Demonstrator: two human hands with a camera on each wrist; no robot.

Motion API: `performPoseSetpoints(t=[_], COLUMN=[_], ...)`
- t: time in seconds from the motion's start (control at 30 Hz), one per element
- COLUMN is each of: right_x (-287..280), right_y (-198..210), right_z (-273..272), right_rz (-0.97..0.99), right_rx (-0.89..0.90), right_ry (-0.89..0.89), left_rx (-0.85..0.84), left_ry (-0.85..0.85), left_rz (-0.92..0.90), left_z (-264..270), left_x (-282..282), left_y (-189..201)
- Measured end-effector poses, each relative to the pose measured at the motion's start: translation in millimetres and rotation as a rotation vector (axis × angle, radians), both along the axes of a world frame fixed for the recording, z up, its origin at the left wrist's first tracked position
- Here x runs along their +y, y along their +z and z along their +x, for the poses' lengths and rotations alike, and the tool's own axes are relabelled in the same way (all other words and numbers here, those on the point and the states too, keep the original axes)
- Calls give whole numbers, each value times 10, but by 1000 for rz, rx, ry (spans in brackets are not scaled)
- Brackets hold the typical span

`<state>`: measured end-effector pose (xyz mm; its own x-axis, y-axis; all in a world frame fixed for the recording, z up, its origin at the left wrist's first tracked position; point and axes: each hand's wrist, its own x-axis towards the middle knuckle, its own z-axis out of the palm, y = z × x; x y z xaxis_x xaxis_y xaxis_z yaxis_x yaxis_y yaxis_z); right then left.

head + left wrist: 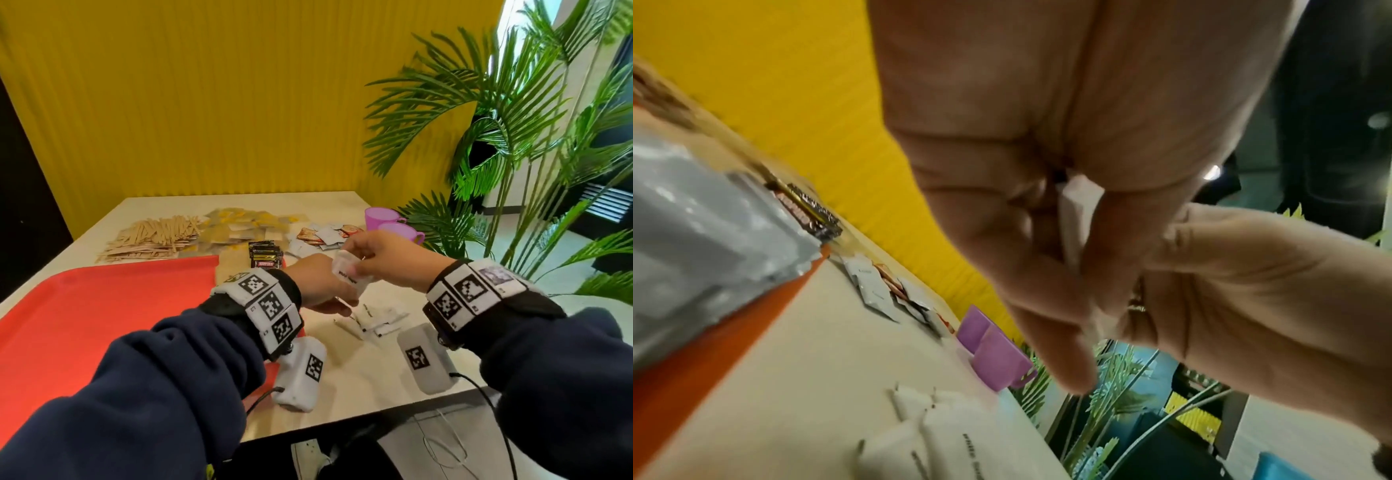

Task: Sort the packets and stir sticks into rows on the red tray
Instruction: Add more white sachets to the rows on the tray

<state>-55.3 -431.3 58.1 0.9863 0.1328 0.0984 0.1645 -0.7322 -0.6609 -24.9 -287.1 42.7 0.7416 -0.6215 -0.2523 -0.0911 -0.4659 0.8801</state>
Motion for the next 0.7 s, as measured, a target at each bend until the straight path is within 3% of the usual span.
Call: performPoseSetpoints(t=[0.1, 0.2, 0.3, 0.4, 0.53, 0.7], right_x=[-84, -202, -261, -244, -181, -223], right_y=[-84, -220, -376, -534, -605, -486], right_z=[6, 87, 193, 273, 304, 333], right_rz=[91, -129, -504, -661, -769, -719], right_rx=[49, 247, 414, 466, 430, 428], right_ry=[-172, -326, -332, -335, -309, -191], left_rx=[37, 74, 122, 142, 167, 195], left_ry=[77, 178, 236, 287, 326, 335], left_rz=[-82, -123, -173, -203, -241, -300], left_z=[-16, -5, -2, 3, 25, 50], left_x=[-60, -89, -114, -156, -195, -176], left_y=[-16, -32, -45, -51, -62, -106])
